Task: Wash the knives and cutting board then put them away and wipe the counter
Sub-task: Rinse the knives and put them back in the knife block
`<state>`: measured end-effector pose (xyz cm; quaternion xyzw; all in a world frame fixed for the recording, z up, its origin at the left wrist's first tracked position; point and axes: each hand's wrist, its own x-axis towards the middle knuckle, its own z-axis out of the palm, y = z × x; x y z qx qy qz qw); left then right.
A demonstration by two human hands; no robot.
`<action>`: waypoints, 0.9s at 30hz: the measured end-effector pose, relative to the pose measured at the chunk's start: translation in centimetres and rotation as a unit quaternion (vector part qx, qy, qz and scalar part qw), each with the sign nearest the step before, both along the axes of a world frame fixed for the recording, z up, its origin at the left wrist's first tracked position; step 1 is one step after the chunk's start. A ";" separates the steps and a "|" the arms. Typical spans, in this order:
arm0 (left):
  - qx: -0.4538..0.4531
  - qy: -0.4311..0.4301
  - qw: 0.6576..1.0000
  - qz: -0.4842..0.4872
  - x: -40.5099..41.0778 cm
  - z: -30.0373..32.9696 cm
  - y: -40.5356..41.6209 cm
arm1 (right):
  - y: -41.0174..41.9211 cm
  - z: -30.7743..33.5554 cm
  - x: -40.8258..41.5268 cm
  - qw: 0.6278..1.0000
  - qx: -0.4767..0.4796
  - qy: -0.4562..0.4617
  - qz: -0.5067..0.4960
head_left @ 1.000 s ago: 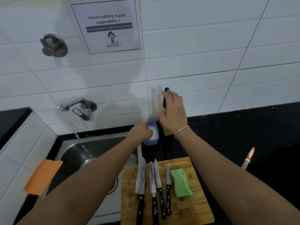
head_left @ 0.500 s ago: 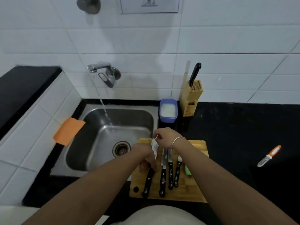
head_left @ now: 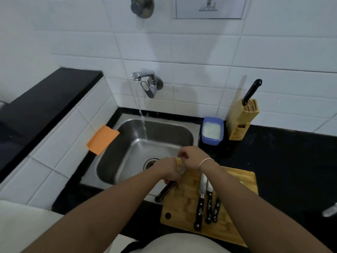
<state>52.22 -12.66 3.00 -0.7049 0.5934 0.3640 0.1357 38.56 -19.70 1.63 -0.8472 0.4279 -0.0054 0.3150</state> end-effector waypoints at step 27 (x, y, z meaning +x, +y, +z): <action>-0.053 0.455 0.743 0.487 20.2 5.2 -4.3 | -2.7 0.7 16.3 0.923 0.096 -0.275 -0.252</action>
